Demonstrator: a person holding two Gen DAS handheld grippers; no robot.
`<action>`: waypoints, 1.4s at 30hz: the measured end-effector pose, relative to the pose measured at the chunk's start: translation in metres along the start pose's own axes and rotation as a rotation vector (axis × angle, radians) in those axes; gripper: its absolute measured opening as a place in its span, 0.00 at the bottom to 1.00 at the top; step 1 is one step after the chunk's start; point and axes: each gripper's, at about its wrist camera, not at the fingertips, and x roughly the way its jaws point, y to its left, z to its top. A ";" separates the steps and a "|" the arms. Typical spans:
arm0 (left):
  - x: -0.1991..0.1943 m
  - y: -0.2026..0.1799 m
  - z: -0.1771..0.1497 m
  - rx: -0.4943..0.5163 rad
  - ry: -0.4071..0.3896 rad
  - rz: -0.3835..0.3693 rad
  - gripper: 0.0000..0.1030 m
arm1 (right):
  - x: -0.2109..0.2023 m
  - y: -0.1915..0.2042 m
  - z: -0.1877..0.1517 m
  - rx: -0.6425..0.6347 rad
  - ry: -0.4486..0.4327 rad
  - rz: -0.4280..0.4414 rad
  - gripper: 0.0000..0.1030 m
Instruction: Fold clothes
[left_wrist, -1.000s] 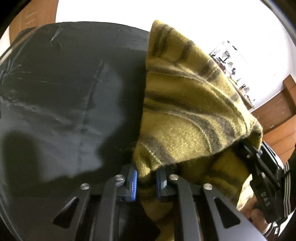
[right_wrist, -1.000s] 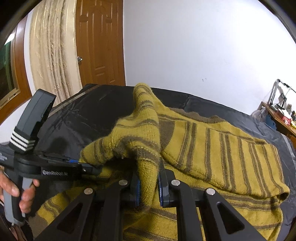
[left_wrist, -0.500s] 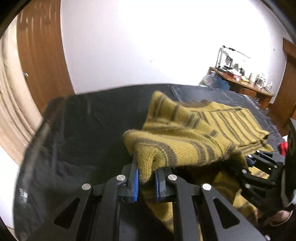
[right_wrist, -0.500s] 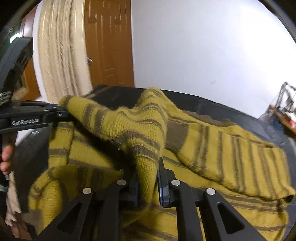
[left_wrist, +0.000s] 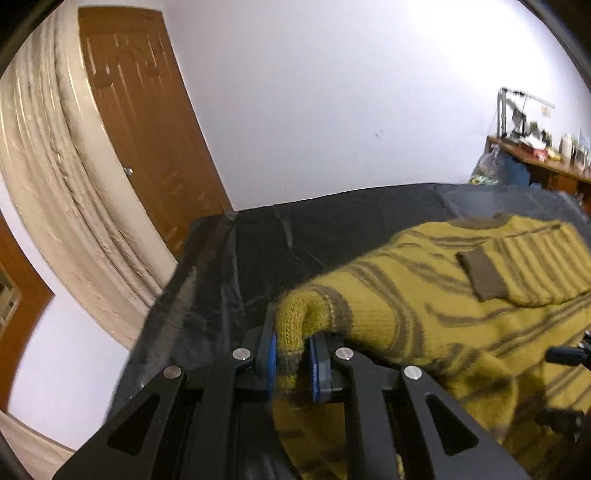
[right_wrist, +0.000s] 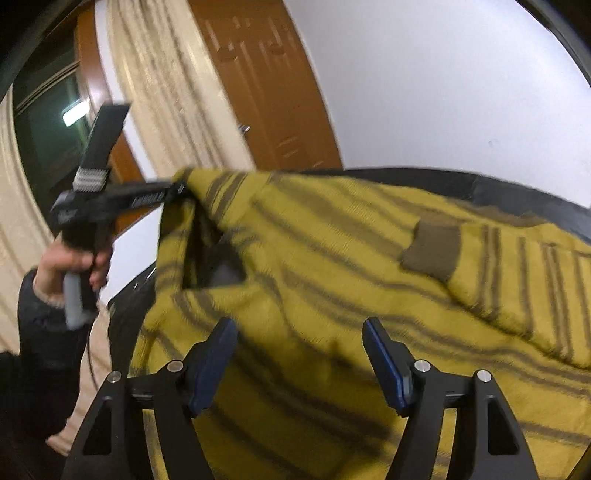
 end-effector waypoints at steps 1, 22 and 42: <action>0.003 -0.004 -0.001 0.036 -0.004 0.030 0.15 | 0.002 0.003 -0.004 -0.011 0.017 0.001 0.70; 0.044 0.010 -0.077 -0.204 0.259 -0.238 0.70 | 0.026 0.030 -0.028 -0.142 0.193 -0.068 0.70; 0.063 0.029 -0.073 -0.176 0.216 0.152 0.14 | 0.024 0.065 -0.050 -0.353 0.279 -0.057 0.83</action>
